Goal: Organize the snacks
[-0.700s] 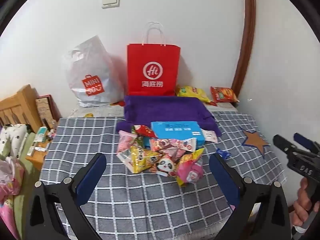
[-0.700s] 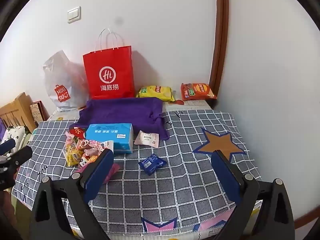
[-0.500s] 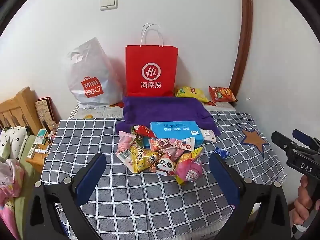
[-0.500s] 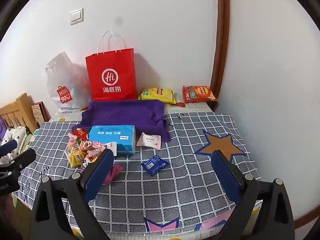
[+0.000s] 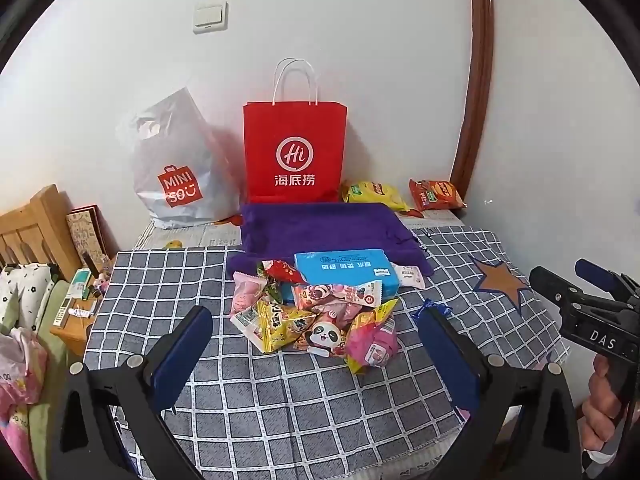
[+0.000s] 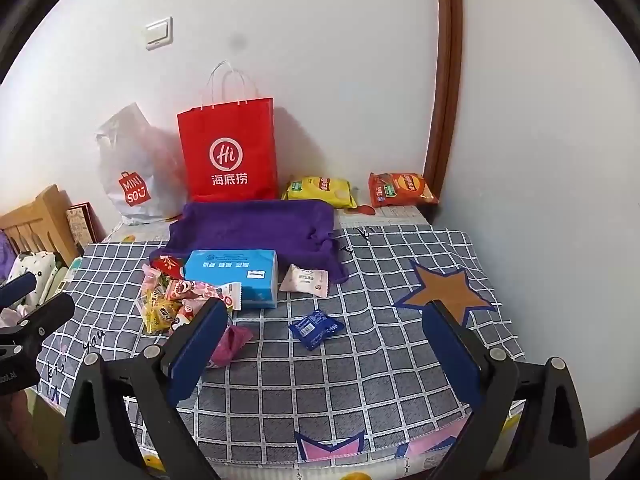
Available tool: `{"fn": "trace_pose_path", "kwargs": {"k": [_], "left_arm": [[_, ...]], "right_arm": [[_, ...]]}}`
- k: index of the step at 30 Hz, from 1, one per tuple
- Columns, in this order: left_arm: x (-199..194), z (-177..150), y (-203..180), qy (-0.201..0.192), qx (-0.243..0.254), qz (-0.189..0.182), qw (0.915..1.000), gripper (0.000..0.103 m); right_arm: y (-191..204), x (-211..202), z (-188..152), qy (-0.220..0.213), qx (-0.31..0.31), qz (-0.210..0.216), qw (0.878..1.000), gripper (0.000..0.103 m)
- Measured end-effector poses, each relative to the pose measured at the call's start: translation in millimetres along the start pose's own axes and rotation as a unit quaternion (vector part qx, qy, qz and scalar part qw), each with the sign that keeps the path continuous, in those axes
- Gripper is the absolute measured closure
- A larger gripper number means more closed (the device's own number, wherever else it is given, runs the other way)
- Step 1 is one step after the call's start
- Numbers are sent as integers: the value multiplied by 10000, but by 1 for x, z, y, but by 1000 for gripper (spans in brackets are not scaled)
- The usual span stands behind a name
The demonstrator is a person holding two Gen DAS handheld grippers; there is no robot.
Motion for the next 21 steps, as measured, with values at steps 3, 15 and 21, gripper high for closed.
{"fn": "trace_pose_path", "kwargs": {"k": [3,15,21], "left_arm": [[-1,0,-1,-4,5,9,10000,0],[-3,-1,-1,-11,-9,-4,10000,0],[-3,0,-1,-4,-22,-1,10000,0]], "right_arm": [[0,-1,0,-6,10,-9,10000,6],[1,-2,-1,-1,4,2,10000,6],[3,-2,-1,1,-19,19,10000,6]]}}
Point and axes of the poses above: each gripper's, at about its wrist camera, not at the fingertips, and x roughly the way its jaws point, y to its left, z to its top, the point moved 2 cm from there along x, roughly the way its jaws point, and after that the axes turned 12 degrees about z, right-handed, at the moved point
